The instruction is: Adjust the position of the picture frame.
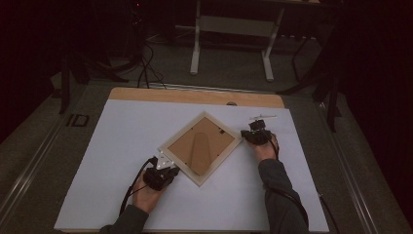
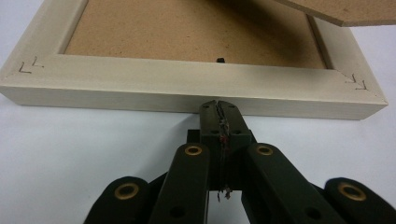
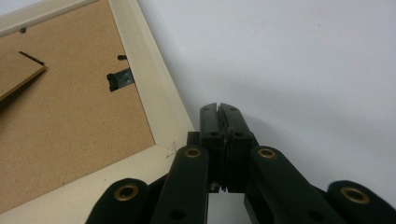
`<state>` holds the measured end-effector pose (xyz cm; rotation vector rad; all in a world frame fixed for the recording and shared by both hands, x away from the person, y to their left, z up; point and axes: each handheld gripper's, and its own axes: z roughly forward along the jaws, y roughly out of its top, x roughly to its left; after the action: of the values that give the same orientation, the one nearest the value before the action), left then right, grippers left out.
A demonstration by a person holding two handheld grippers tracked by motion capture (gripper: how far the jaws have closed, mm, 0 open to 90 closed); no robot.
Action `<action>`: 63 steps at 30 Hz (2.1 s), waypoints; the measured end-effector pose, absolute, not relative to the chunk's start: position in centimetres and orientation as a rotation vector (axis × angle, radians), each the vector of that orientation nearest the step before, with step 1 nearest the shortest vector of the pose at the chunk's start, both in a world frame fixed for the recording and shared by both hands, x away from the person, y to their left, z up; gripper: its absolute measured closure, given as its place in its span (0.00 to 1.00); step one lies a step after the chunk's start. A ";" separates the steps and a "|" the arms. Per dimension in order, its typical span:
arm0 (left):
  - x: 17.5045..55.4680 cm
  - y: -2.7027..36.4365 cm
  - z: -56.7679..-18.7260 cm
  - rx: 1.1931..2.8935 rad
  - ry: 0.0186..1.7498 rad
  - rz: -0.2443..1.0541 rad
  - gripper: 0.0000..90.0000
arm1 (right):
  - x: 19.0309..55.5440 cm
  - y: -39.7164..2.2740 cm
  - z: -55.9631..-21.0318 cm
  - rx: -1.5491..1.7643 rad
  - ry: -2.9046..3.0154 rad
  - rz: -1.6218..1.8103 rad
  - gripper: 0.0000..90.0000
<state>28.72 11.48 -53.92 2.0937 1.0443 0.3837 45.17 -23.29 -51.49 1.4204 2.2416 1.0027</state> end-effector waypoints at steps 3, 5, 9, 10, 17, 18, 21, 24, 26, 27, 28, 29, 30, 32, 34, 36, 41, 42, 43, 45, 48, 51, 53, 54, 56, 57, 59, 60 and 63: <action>28.7 11.4 -53.9 2.098 1.044 0.388 1.00 | 45.3 -23.3 -51.5 1.419 2.245 0.995 0.98; 28.7 11.4 -53.9 2.098 1.044 0.388 1.00 | 45.4 -23.3 -51.6 1.423 2.245 0.986 0.98; 28.7 11.4 -53.9 2.099 1.046 0.390 1.00 | 45.5 -23.2 -51.7 1.422 2.251 0.964 0.98; 28.7 11.4 -53.9 2.099 1.047 0.390 1.00 | 45.5 -23.2 -51.7 1.423 2.251 0.959 0.99; 28.8 11.3 -53.8 2.102 1.050 0.388 1.00 | 45.6 -23.1 -51.8 1.436 2.252 0.952 1.00; 28.8 11.3 -53.8 2.103 1.050 0.388 1.00 | 45.6 -23.1 -51.8 1.437 2.252 0.951 1.00; 28.9 11.3 -53.8 2.108 1.052 0.384 1.00 | 45.6 -23.1 -51.9 1.440 2.264 0.944 1.00; 29.0 11.2 -53.7 2.118 1.053 0.391 1.00 | 45.6 -23.1 -52.0 1.446 2.274 0.935 1.00; 29.1 11.2 -53.7 2.115 1.064 0.391 1.00 | 45.5 -23.0 -52.0 1.443 2.275 0.936 1.00; 29.1 11.2 -53.7 2.112 1.069 0.389 1.00 | 45.5 -23.0 -52.0 1.444 2.274 0.937 1.00; 29.2 11.2 -53.7 2.109 1.072 0.386 1.00 | 45.5 -23.0 -52.0 1.445 2.276 0.936 1.00; 29.2 11.3 -53.7 2.109 1.073 0.386 1.00 | 45.5 -23.0 -52.0 1.444 2.279 0.937 1.00; 29.2 11.3 -53.7 2.109 1.073 0.386 1.00 | 45.5 -23.0 -52.0 1.444 2.279 0.937 1.00; 29.3 11.3 -53.6 2.119 1.077 0.387 1.00 | 45.4 -23.0 -52.0 1.440 2.284 0.934 1.00; 29.5 11.4 -53.6 2.109 1.087 0.386 1.00 | 45.3 -23.1 -52.0 1.429 2.291 0.935 1.00; 29.7 11.5 -53.6 2.101 1.100 0.380 1.00 | 45.2 -23.1 -52.0 1.427 2.294 0.936 1.00; 30.1 11.7 -53.5 2.111 1.110 0.390 1.00 | 44.9 -23.2 -52.1 1.414 2.302 0.935 1.00; 30.1 11.7 -53.5 2.107 1.113 0.388 1.00 | 44.9 -23.2 -52.2 1.415 2.304 0.934 1.00; 30.2 11.7 -53.5 2.104 1.117 0.383 1.00 | 44.9 -23.3 -52.2 1.412 2.308 0.933 1.00; 30.4 11.8 -53.5 2.101 1.121 0.382 1.00 | 44.8 -23.3 -52.2 1.413 2.312 0.930 1.00; 30.6 11.9 -53.5 2.099 1.129 0.380 1.00 | 44.7 -23.4 -52.4 1.410 2.315 0.935 1.00; 30.8 12.0 -53.6 2.085 1.141 0.373 1.00 | 44.4 -23.5 -52.4 1.401 2.319 0.935 1.00; 30.9 12.1 -53.6 2.079 1.147 0.370 1.00 | 44.3 -23.5 -52.3 1.392 2.325 0.925 1.00; 31.0 12.1 -53.6 2.075 1.151 0.367 1.00 | 44.2 -23.5 -52.3 1.392 2.324 0.925 1.00; 31.1 12.1 -53.6 2.069 1.162 0.366 1.00 | 44.1 -23.5 -52.3 1.392 2.321 0.923 1.00; 31.2 12.1 -53.5 2.074 1.163 0.372 1.00 | 44.0 -23.6 -52.3 1.392 2.321 0.924 1.00; 31.4 12.1 -53.6 2.066 1.173 0.371 1.00 | 43.9 -23.7 -52.4 1.392 2.318 0.922 1.00; 31.5 12.1 -53.6 2.066 1.177 0.371 1.00 | 43.8 -23.7 -52.4 1.394 2.319 0.924 1.00; 31.9 12.2 -53.5 2.057 1.192 0.363 1.00 | 43.5 -23.9 -52.4 1.389 2.323 0.926 1.00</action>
<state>31.88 12.17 -53.54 2.0565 1.1923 0.3626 43.47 -23.89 -52.35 1.3889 2.3232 0.9259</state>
